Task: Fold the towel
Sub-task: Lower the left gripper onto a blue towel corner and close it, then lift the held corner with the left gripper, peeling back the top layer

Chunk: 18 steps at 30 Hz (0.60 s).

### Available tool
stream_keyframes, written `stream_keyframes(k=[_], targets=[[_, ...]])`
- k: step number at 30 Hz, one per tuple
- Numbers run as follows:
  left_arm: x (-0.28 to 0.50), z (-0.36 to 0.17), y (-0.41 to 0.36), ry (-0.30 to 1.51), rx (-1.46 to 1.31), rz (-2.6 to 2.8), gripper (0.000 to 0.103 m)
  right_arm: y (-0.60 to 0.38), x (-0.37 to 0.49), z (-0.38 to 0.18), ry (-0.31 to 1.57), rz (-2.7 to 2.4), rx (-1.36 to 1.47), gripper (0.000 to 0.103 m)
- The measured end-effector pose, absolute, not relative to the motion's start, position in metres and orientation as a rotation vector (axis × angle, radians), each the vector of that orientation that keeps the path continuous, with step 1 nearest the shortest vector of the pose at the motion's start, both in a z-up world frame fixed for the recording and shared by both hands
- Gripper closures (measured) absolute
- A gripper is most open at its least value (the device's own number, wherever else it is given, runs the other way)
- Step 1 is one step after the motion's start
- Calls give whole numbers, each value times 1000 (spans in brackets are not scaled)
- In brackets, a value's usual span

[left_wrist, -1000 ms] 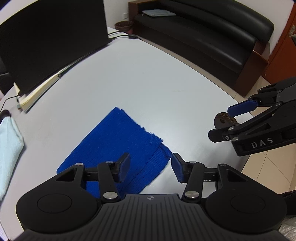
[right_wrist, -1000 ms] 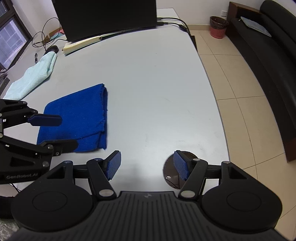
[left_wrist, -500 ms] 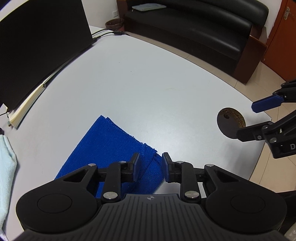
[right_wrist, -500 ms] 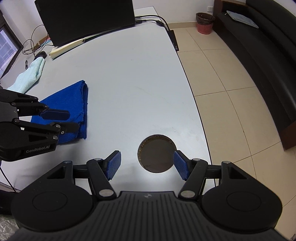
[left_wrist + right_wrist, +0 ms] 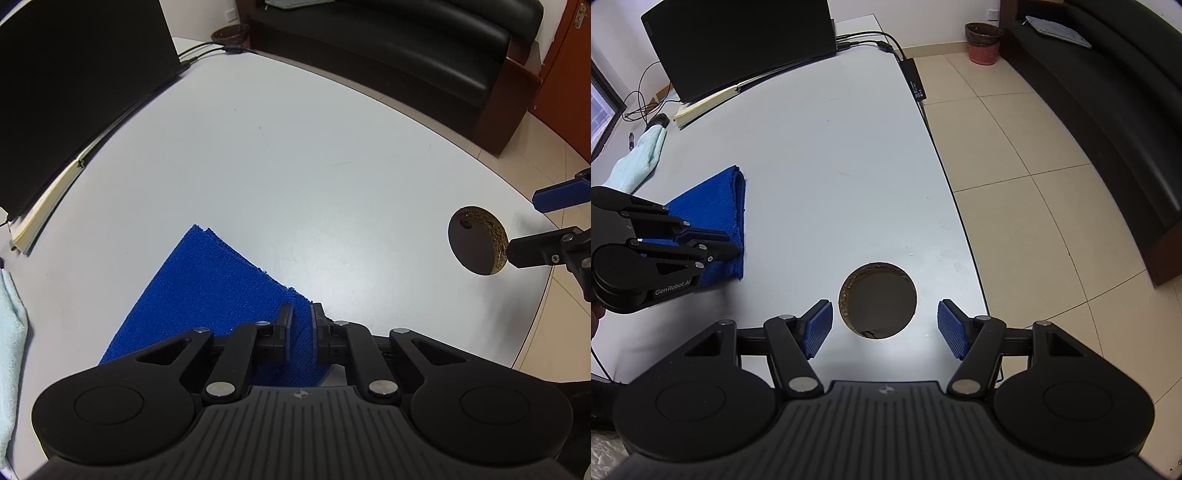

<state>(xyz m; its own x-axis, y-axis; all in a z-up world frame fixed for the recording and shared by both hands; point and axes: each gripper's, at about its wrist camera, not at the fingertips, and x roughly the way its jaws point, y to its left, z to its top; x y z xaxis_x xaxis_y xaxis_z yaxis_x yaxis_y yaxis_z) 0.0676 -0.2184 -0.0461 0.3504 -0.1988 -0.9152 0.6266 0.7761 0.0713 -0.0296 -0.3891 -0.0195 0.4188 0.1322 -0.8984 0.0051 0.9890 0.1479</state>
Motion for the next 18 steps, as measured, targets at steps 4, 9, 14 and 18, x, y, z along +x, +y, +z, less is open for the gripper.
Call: stream_keyframes(k=[4,9,14,18], targets=[[68,-38,-210,1079,410,-542,99,-388,-29,-20,1138,80,135,39],[71,-22,-193,1063,339,-503,99,-382,-26,-21,1140,96,128,39],[73,-3,-168,1045,273,-439,100,-371,-20,-21,1142,128,115,39],[73,11,-147,1031,237,-392,100,-359,-14,-21,1141,160,102,39]])
